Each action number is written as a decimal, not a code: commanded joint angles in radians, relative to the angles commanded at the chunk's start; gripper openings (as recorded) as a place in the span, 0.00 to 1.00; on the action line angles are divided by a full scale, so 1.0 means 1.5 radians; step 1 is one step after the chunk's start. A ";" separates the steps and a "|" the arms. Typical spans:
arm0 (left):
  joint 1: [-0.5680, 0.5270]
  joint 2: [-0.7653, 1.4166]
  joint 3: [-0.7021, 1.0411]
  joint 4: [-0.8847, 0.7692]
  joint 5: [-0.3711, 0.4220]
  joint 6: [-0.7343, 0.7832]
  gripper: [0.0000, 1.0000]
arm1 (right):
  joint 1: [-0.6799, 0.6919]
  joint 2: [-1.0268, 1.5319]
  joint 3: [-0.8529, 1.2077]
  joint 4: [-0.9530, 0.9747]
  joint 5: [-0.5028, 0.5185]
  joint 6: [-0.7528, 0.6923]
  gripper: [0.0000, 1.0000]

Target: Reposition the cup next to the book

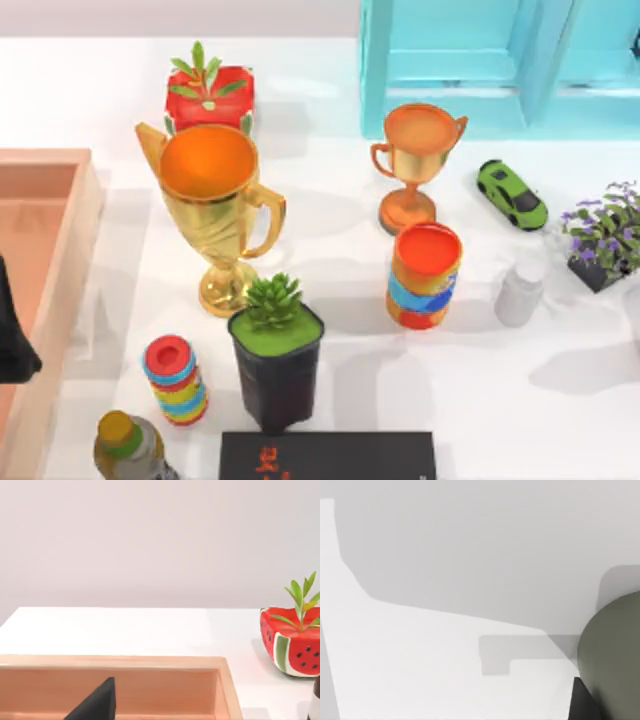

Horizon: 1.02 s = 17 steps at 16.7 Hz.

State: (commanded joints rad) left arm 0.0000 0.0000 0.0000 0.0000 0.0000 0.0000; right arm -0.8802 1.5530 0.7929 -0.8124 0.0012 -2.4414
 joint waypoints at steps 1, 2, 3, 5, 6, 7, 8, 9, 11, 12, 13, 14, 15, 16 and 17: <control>0.000 0.000 0.000 0.000 0.000 0.000 1.00 | 0.000 0.000 0.000 0.000 0.000 0.000 0.00; 0.000 0.000 0.000 0.000 0.000 0.000 1.00 | 0.000 0.000 0.000 0.000 0.000 0.000 0.00; 0.000 0.000 0.000 0.000 0.000 0.000 1.00 | 0.000 0.000 0.000 0.000 0.000 0.000 0.00; 0.000 0.000 0.000 0.000 0.000 0.000 1.00 | 0.000 0.000 0.000 0.000 0.000 0.000 0.00; 0.000 0.000 0.000 0.000 0.000 0.000 1.00 | 0.000 -0.001 0.000 0.000 0.000 0.000 0.00; 0.000 0.000 0.000 0.000 0.000 0.000 1.00 | 0.000 -0.001 0.002 -0.002 0.000 0.000 0.00; 0.000 0.000 0.000 0.000 0.000 0.000 1.00 | -0.001 -0.003 0.006 -0.010 0.000 0.001 0.00; 0.000 0.000 0.000 0.000 0.000 0.000 1.00 | -0.002 -0.007 0.013 -0.022 0.000 0.001 0.00; 0.000 0.000 0.000 0.000 0.000 0.000 1.00 | -0.003 -0.018 0.032 -0.054 0.000 -0.001 0.00; 0.000 0.000 0.000 0.000 0.000 0.000 1.00 | -0.002 -0.024 0.043 -0.073 0.000 -0.002 0.00; 0.000 0.000 0.000 0.000 0.000 0.000 1.00 | -0.002 -0.032 0.055 -0.092 0.000 -0.003 0.00; 0.000 0.000 0.000 0.000 0.000 0.000 1.00 | -0.002 -0.039 0.066 -0.111 0.000 -0.003 0.00; 0.000 0.000 0.000 0.000 0.000 0.000 1.00 | -0.001 -0.046 0.077 -0.127 0.000 -0.003 0.00; 0.000 0.000 0.000 0.000 0.000 0.000 1.00 | -0.001 -0.052 0.085 -0.140 0.000 -0.003 0.00; 0.000 0.000 0.000 0.000 0.000 0.000 1.00 | -0.001 -0.056 0.091 -0.146 0.000 -0.002 0.00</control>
State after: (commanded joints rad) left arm 0.0000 0.0000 0.0000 0.0000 0.0000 0.0000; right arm -0.8822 1.4693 0.9287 -1.0318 0.0010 -2.4448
